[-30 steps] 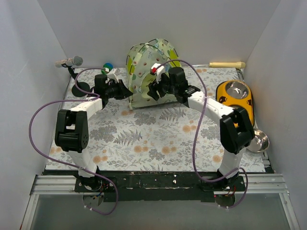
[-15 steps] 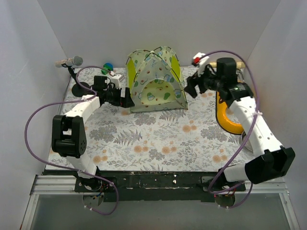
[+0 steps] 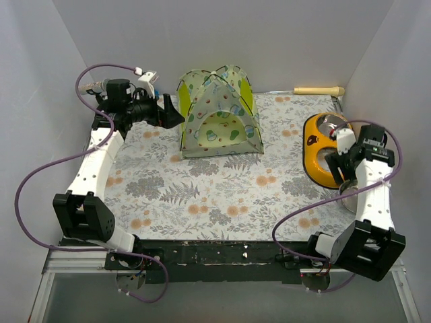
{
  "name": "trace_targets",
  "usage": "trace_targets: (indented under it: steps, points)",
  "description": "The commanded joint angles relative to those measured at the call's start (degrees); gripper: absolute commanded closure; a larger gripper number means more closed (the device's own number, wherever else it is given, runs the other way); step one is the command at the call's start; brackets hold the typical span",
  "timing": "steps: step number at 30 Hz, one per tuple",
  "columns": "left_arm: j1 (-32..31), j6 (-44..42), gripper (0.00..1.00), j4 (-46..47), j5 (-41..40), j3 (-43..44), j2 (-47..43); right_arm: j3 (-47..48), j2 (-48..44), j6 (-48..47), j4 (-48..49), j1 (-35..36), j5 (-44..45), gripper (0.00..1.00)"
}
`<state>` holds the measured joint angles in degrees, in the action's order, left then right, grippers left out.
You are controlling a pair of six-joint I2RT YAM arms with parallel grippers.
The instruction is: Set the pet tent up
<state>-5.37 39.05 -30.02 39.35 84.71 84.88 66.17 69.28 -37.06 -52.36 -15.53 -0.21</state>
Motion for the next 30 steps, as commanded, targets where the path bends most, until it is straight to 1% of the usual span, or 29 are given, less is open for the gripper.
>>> trace_targets:
  steps: [1, 2, 5, 9, 13, 14, 16, 17, 18, 19, 20, 21, 23, 25, 27, 28, 29, 30]
  points:
    - [-0.1, 3.9, 0.02, -3.9, 6.3, -1.1, 0.2, -13.7, -4.3, -9.0, 1.4, -5.2, 7.9, 0.19]
    - [-0.1, 4.5, 0.02, -4.0, 6.8, -1.6, 0.4, -16.2, -4.3, -11.1, 4.1, -6.6, 8.8, 0.20]
    - [-0.3, 4.8, 0.02, -4.8, 8.2, -2.2, 0.6, -21.1, -4.1, -13.4, 8.3, -10.5, 6.5, 0.20]
    - [-0.5, 4.7, 0.02, -5.9, 8.4, -2.7, 0.6, -24.7, -3.0, -14.5, 13.1, -10.7, 3.6, 0.21]
    - [-0.6, 4.5, 0.02, -7.2, 8.5, -1.7, 1.5, -27.8, -0.2, -15.7, 19.2, -10.7, 4.8, 0.29]
    - [-0.5, 4.4, 0.02, -7.6, 8.5, -1.4, 2.0, -28.4, 0.4, -16.1, 20.4, -10.7, 4.7, 0.34]
    - [-0.7, 4.1, 0.02, -8.6, 8.5, -0.2, 2.7, -29.3, 0.8, -16.6, 22.2, -10.7, 5.0, 0.56]
    - [-0.6, 3.9, 0.02, -9.0, 8.6, 0.2, 3.0, -29.5, 0.8, -16.7, 22.6, -10.7, 4.6, 0.61]
    - [-0.6, 3.8, 0.02, -9.4, 8.7, 0.9, 3.4, -29.5, 0.8, -16.7, 22.5, -10.7, 4.3, 0.70]
    - [-0.7, 3.8, 0.02, -9.6, 8.8, 1.3, 3.6, -29.1, 0.7, -16.5, 21.9, -10.4, 4.3, 0.78]
    - [-0.7, 3.8, 0.02, -10.0, 8.9, 2.0, 4.0, -28.4, 0.6, -15.8, 20.5, -10.0, 4.4, 0.90]
    - [-0.7, 3.8, 0.02, -10.3, 9.2, 2.7, 4.3, -26.9, 0.1, -14.5, 18.5, -9.3, 4.6, 0.98]
    - [-0.8, 3.8, 0.02, -11.2, 9.5, 4.0, 5.0, -22.7, -2.3, -10.9, 11.4, -6.7, 3.6, 0.99]
    - [-0.9, 3.8, 0.02, -11.5, 9.7, 4.5, 5.3, -18.3, -6.2, -7.3, 6.9, -1.6, 3.2, 0.99]
    - [-1.0, 3.8, 0.02, -11.7, 10.0, 4.4, 5.2, -14.3, -9.1, -3.0, 5.2, 6.3, 6.3, 0.99]
    - [-1.1, 3.7, 0.02, -11.7, 10.0, 4.3, 5.3, -12.6, -8.8, -1.3, 4.8, 10.6, 8.2, 0.99]
    - [-1.1, 3.8, 0.02, -11.8, 10.0, 4.3, 5.5, -10.7, -7.7, 0.2, 4.3, 13.1, 10.1, 0.99]
    - [-1.2, 3.8, 0.02, -12.0, 10.0, 4.4, 5.7, -9.3, -6.3, 0.8, 4.5, 14.0, 10.6, 0.99]
